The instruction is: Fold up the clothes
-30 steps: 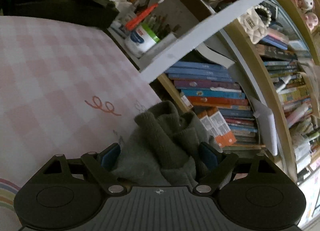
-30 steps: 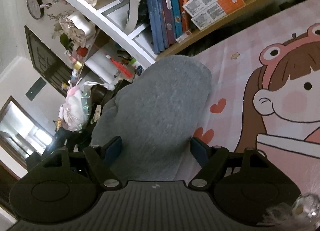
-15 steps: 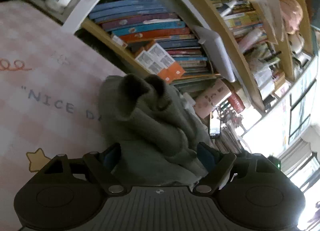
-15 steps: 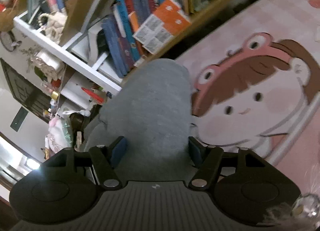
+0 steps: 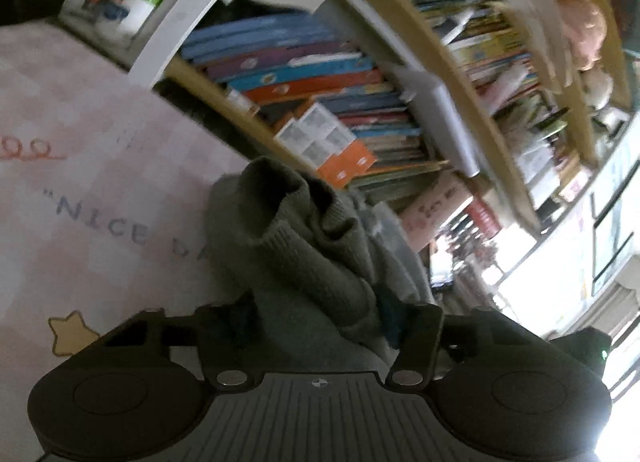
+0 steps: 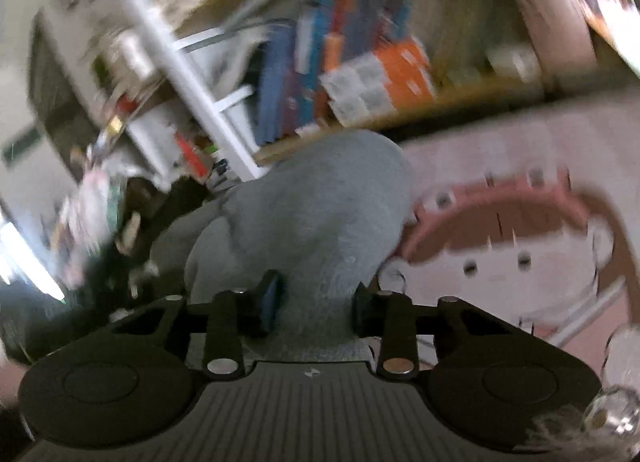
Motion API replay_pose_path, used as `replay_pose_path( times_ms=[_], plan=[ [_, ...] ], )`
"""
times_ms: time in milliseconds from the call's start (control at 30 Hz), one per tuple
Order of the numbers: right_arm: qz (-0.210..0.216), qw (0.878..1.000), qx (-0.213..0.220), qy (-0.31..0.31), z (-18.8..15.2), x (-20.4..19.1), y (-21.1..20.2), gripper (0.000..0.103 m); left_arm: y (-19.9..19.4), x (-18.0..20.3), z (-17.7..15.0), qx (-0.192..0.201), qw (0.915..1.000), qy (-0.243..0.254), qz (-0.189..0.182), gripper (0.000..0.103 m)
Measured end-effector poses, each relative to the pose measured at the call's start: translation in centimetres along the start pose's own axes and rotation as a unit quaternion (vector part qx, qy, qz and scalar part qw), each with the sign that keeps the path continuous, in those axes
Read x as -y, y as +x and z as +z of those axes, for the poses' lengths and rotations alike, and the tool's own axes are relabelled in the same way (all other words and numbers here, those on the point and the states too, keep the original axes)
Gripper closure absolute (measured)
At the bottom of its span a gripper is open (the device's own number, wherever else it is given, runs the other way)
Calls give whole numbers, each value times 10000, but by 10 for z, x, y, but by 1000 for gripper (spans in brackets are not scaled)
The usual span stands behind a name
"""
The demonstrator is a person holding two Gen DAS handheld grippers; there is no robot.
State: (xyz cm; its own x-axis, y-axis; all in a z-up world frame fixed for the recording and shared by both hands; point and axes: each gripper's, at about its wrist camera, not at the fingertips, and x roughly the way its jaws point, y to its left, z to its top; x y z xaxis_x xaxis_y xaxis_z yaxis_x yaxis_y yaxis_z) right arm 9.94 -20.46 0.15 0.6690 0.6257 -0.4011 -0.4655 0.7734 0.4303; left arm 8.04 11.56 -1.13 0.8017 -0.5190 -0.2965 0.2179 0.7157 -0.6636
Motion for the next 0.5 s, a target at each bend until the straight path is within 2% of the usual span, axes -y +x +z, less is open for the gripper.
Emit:
replay_pose_path(
  times_ms=[67, 133, 267, 300, 333, 367, 433, 500],
  plan=[
    [-25, 9987, 137, -486, -3, -14, -5, 72, -4, 0, 1, 70, 9999, 27, -69, 49],
    [-46, 9981, 133, -597, -6, -16, -6, 72, 0, -2, 1, -31, 10000, -67, -46, 49],
    [8, 9999, -72, 90, -5, 6, -2, 70, 5, -3, 1, -229, 9997, -104, 17, 44],
    [41, 9995, -102, 299, -4, 12, -1, 68, 7, -3, 1, -266, 9996, -117, 31, 34],
    [61, 9988, -119, 480, -3, 17, -1, 62, 8, -4, 1, -303, 9994, -130, 45, 23],
    [61, 9977, -140, 664, -3, 23, 0, 53, 10, -5, 1, -354, 9992, -157, 60, 21],
    [36, 9948, -219, 992, -5, 32, 2, 44, 11, -6, -1, -419, 9989, -173, 84, 20],
    [147, 9904, -297, 1343, -6, 41, 4, 43, 11, -6, -2, -424, 9989, -161, 73, 20]
  ],
)
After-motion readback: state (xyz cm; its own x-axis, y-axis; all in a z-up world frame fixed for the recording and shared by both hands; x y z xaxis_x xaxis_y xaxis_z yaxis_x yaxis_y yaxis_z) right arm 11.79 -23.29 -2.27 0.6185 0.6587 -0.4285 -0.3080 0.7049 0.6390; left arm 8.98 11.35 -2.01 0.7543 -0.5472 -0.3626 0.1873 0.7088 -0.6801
